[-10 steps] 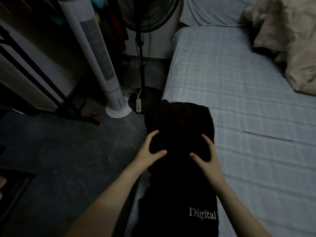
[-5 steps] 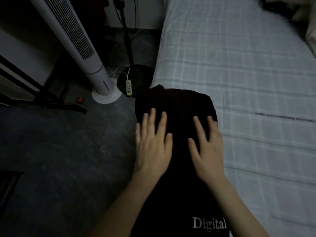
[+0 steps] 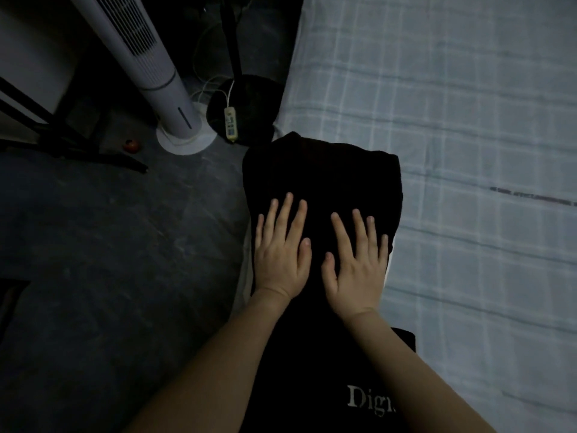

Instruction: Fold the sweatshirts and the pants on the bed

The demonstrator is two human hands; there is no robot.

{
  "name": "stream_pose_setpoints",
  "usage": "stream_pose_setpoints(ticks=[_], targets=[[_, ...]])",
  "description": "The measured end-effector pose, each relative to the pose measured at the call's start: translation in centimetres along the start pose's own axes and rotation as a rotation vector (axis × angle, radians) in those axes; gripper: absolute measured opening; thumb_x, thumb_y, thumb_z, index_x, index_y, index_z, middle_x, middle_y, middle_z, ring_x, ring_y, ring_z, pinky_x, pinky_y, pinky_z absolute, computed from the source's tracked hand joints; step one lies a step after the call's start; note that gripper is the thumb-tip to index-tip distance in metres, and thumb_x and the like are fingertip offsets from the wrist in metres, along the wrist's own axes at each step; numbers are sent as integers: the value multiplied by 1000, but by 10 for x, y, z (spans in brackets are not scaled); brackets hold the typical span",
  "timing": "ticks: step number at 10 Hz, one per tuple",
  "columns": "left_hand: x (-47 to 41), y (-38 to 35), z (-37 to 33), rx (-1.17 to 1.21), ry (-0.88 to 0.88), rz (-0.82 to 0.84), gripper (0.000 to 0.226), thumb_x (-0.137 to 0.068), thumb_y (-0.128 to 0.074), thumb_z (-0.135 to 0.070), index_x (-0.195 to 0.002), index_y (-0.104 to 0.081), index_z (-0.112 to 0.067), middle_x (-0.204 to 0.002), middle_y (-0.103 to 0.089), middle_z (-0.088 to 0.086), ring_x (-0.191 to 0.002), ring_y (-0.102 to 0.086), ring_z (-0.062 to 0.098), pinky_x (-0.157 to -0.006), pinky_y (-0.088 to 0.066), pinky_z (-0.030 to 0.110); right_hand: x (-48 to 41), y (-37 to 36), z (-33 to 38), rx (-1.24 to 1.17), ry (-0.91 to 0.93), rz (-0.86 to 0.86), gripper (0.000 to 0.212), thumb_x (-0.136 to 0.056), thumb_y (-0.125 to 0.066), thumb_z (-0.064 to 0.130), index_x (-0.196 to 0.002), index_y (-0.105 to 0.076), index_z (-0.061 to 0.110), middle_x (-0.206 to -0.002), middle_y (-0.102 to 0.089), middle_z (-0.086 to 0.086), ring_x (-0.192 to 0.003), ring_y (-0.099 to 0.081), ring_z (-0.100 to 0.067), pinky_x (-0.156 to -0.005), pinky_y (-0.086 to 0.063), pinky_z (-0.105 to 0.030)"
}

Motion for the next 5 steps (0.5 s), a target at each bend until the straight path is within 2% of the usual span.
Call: stream_pose_setpoints(ticks=[2, 3, 4, 5], targets=[[-3, 0, -3, -10, 19, 59, 62, -94, -29, -35, -155, -20, -23, -164, -17, 3, -151, -11, 23, -123, -9, 46, -3, 2, 2, 7, -6, 44, 64, -92, -39, 41, -154, -27, 34, -163, -24, -4, -152, -13, -25, -123, -8, -49], [-7, 11, -9, -37, 73, 152, 62, -95, -26, -35, -155, -20, -23, -164, -15, 3, -151, -10, 22, -123, -9, 44, -9, 12, 8, -8, -41, 167, 61, -95, -35, 43, -155, -25, 36, -163, -22, -2, -152, -11, -24, -123, -5, -46], [-14, 35, -21, -44, 76, 274, 60, -100, -34, -36, -156, -17, -23, -165, -10, 3, -152, -6, 22, -123, -8, 43, -19, 38, 16, -59, -52, 318, 58, -99, -38, 43, -155, -23, 38, -164, -20, -1, -152, -11, -24, -122, -7, -46], [-12, 91, -38, 31, 50, 313, 56, -100, -42, -37, -153, -29, -22, -160, -22, 5, -146, -21, 25, -118, -22, 41, -21, 101, 35, -126, -75, 267, 56, -99, -43, 39, -152, -32, 29, -159, -31, -3, -148, -24, -24, -120, -18, -50]])
Point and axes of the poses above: each hand's wrist, its own x-axis away from the middle knuckle, its own y-axis out of the back of the hand, z = x × y, the point moved 9 cm from there along -x, towards the middle knuckle
